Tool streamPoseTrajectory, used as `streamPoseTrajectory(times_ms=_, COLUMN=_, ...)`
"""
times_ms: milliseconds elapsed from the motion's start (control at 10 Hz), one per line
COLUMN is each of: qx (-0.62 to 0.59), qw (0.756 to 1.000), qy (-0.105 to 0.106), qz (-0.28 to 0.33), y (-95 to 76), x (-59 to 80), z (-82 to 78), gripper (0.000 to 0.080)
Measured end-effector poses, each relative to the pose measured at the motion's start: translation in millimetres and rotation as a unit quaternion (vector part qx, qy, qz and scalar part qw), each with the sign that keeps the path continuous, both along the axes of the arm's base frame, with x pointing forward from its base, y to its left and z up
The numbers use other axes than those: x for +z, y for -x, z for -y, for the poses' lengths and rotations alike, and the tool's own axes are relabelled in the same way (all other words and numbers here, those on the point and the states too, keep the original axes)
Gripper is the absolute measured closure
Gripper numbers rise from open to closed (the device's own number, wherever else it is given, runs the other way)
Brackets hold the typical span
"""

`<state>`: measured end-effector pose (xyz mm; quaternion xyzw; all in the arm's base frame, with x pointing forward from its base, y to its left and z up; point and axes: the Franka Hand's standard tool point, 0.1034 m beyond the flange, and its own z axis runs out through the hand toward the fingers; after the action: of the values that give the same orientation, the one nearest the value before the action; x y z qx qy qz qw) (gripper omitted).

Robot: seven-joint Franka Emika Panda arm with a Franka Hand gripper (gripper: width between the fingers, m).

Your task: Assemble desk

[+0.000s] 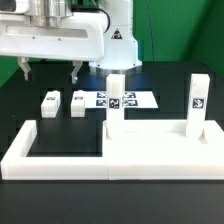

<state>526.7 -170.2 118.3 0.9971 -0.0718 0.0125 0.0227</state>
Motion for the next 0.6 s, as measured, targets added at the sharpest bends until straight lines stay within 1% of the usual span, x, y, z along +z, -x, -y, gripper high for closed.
streamPoseTrajectory(times_ms=300, qx=-0.001, qw=1.0, qy=-0.005, qz=-0.012, y=3.3, x=-2.6, z=-1.1, gripper=0.015)
streamPoseTrajectory(times_ms=400, qx=-0.015, qw=0.996, qy=-0.028, qz=-0.083, y=28.7, x=-19.6, z=0.4, gripper=0.015)
streamPoseTrajectory(times_ms=500, qx=-0.021, qw=0.99, qy=-0.04, qz=-0.132, y=41.2, x=-28.2, z=0.1, gripper=0.015)
streamPoseTrajectory(times_ms=600, qx=-0.026, qw=0.983, qy=-0.052, qz=-0.176, y=52.7, x=-33.1, z=-7.1, gripper=0.015)
